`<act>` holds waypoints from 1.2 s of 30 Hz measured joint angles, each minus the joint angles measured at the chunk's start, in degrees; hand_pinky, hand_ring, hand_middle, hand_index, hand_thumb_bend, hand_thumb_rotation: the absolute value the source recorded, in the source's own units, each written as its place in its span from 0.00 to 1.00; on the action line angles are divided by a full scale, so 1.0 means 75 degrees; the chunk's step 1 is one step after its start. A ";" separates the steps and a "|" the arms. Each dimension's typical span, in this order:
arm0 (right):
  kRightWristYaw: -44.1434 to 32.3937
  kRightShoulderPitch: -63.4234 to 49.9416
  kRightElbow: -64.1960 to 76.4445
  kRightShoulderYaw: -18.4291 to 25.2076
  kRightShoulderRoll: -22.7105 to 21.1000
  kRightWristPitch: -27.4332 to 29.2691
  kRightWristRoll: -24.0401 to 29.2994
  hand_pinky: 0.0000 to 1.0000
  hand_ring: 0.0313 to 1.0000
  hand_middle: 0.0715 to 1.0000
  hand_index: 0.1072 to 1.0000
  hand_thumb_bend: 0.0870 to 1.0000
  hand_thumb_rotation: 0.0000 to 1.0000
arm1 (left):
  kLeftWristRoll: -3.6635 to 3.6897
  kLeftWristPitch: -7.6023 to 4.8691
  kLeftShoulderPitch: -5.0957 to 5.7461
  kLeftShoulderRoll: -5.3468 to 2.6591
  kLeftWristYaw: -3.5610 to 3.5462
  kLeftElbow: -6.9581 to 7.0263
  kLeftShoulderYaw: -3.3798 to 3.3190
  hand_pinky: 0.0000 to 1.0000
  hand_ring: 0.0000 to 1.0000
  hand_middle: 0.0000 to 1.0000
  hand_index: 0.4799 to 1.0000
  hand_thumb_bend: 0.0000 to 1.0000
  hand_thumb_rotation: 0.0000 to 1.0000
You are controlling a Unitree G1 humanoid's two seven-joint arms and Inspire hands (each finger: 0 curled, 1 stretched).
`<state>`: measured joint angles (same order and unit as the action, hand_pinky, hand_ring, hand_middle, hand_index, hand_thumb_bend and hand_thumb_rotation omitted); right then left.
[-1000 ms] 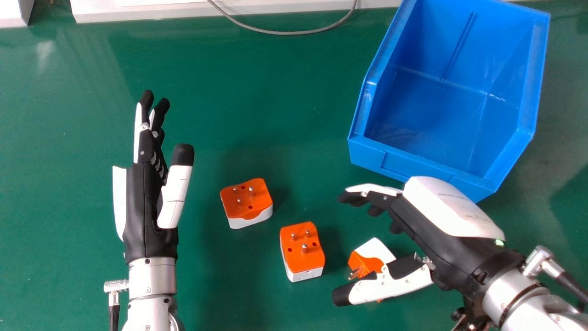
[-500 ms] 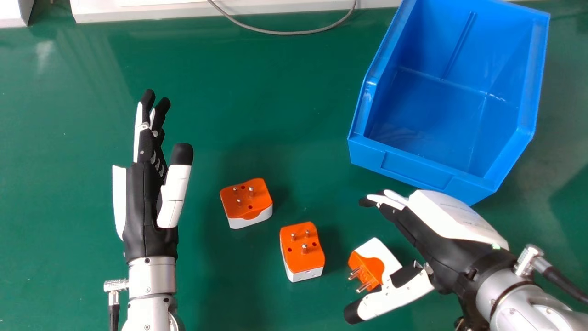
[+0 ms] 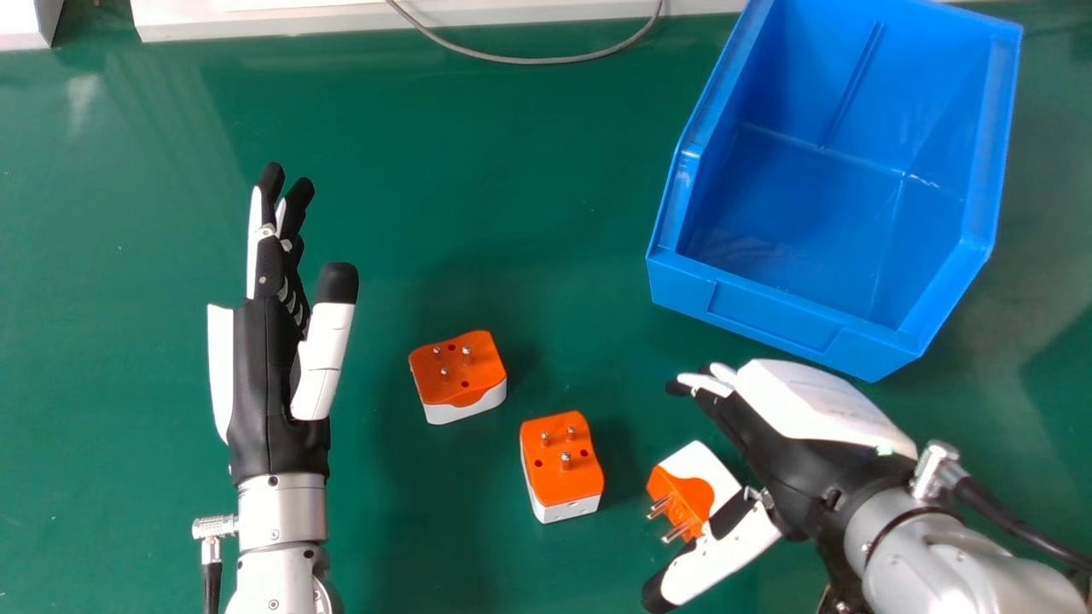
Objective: Pick all objects and put in blue box
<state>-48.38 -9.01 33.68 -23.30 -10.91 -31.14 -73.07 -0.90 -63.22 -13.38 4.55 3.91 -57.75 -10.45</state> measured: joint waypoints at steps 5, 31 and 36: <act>0.0139 0.0031 -0.0283 -0.0011 0.0051 0.0196 0.0007 0.50 0.76 0.84 0.81 1.00 0.15 | -0.0002 0.0000 -0.0001 -0.0016 0.0005 0.0000 -0.0002 1.00 0.97 0.95 0.93 0.88 0.88; 0.1372 -0.0390 -0.0347 0.0236 0.0071 0.0623 0.0794 0.27 0.37 0.47 0.53 0.52 0.01 | 0.0066 -0.0001 0.0049 -0.0028 -0.0020 0.0010 0.0001 1.00 0.97 0.94 0.93 0.89 0.88; 0.1232 -0.0366 -0.0326 0.0307 0.0027 0.0597 0.0955 0.28 0.36 0.46 0.51 0.50 0.00 | 0.0089 -0.0001 0.0050 -0.0035 -0.0025 0.0010 0.0002 1.00 0.97 0.94 0.93 0.89 0.88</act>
<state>-39.14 -11.76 31.24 -21.00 -10.71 -26.66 -65.91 -0.23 -63.23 -13.01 4.29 3.72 -57.67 -10.44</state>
